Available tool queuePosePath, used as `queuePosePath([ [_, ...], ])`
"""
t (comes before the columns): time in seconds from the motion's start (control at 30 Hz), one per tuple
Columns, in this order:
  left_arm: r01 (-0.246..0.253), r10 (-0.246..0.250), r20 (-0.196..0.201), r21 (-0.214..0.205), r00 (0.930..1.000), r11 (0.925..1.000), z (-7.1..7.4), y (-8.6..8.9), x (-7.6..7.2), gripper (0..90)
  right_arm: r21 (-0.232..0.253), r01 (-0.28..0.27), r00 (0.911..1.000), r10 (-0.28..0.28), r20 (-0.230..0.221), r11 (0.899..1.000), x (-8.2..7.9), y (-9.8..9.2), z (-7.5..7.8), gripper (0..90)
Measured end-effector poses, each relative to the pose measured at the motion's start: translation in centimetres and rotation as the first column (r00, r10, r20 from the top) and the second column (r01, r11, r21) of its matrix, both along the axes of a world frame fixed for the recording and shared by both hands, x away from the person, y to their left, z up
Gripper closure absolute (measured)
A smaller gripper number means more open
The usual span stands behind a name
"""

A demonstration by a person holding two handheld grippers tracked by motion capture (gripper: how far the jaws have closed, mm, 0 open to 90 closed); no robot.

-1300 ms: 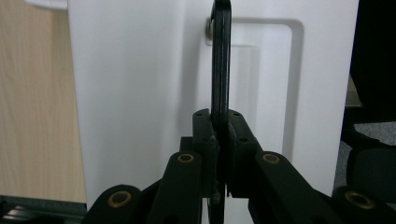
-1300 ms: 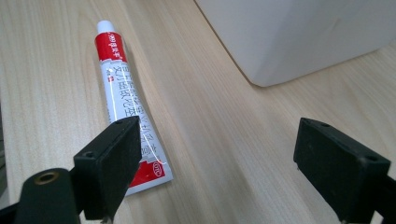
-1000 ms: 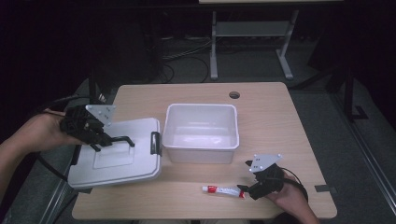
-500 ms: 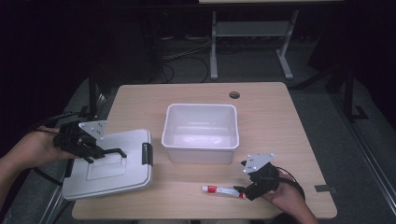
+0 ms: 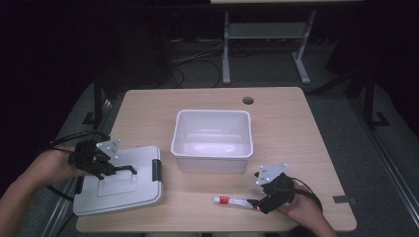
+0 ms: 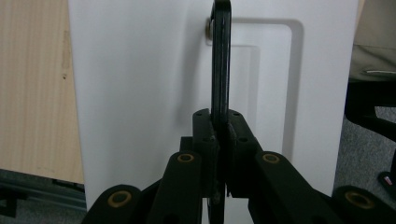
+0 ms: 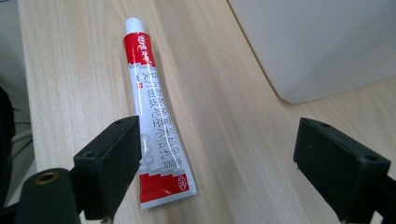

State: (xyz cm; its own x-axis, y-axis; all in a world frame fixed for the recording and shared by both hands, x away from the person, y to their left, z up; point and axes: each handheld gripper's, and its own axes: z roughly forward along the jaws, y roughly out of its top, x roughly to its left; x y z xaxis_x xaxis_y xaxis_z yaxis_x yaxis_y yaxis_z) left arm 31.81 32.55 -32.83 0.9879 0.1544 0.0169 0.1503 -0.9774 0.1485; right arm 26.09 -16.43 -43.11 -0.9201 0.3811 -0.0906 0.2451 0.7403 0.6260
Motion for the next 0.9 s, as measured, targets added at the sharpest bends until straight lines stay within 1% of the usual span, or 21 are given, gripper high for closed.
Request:
queuePosePath([
  [0.13,0.003,-0.003,-0.005,0.015,1.0,0.9999,-1.1,0.0,0.3,84.5,-0.004,-0.007,1.0,0.007,0.001,1.0,-0.1,0.0,0.0,15.1],
  [0.33,-0.005,0.005,-0.018,0.012,0.9998,0.9999,-2.6,-0.1,0.8,84.5,-0.016,-0.017,0.9998,0.017,-0.006,1.0,0.0,0.2,-0.2,15.1],
  [0.5,-0.002,0.002,-0.022,0.019,0.9998,0.9998,-3.3,-0.3,1.2,84.5,-0.024,-0.024,0.9996,0.024,-0.014,0.999,-0.1,0.4,-0.3,15.1],
  [0.73,0.002,0.0,-0.049,0.03,0.9988,0.9995,-4.9,-0.6,1.6,84.5,-0.031,-0.036,0.999,0.035,-0.026,0.999,0.0,0.6,-0.5,15.1],
  [0.9,0.007,-0.006,-0.05,0.032,0.9987,0.9995,-5.1,-0.6,1.8,84.4,-0.046,-0.041,0.9985,0.039,-0.038,0.998,0.0,0.8,-0.6,15.1],
])
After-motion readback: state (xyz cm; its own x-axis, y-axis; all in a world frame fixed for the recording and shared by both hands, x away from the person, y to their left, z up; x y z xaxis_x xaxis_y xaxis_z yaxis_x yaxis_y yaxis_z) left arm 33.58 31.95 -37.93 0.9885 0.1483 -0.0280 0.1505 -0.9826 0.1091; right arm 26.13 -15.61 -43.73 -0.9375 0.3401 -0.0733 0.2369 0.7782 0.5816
